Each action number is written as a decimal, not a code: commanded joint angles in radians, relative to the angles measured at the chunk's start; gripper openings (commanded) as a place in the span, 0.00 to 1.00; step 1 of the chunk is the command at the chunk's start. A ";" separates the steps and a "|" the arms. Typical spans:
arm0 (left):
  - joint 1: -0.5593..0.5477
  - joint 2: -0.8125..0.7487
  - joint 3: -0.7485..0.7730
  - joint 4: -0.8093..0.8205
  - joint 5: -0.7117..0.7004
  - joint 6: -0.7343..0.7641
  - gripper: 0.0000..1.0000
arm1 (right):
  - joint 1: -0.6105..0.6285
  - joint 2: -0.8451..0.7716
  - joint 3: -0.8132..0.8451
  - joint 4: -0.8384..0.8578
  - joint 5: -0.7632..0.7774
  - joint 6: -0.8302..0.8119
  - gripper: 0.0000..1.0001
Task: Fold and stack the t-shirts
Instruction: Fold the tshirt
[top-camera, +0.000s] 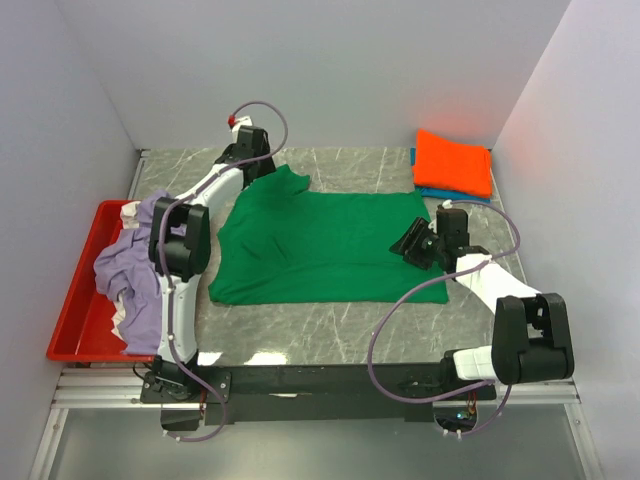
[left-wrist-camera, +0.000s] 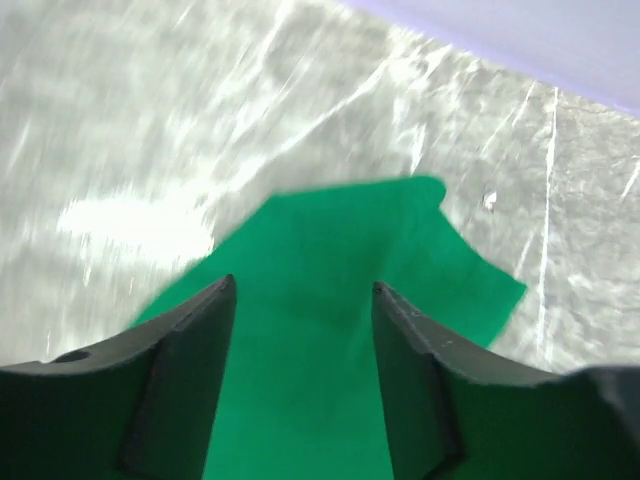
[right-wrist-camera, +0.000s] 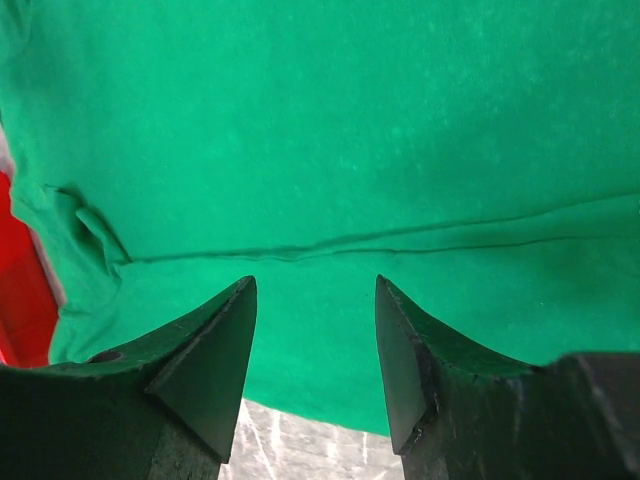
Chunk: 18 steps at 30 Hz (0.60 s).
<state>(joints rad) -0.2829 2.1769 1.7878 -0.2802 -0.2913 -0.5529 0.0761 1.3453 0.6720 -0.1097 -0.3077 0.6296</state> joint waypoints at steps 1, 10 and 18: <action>-0.004 0.067 0.103 0.116 0.084 0.186 0.63 | 0.008 -0.047 -0.018 0.044 -0.010 -0.041 0.58; -0.001 0.300 0.361 0.121 0.136 0.344 0.73 | 0.008 -0.064 -0.038 0.045 -0.028 -0.056 0.56; 0.014 0.374 0.418 0.130 0.207 0.369 0.73 | 0.008 -0.034 -0.037 0.062 -0.027 -0.051 0.56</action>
<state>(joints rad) -0.2752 2.5538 2.1658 -0.1993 -0.1459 -0.2214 0.0765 1.3132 0.6319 -0.0914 -0.3332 0.5926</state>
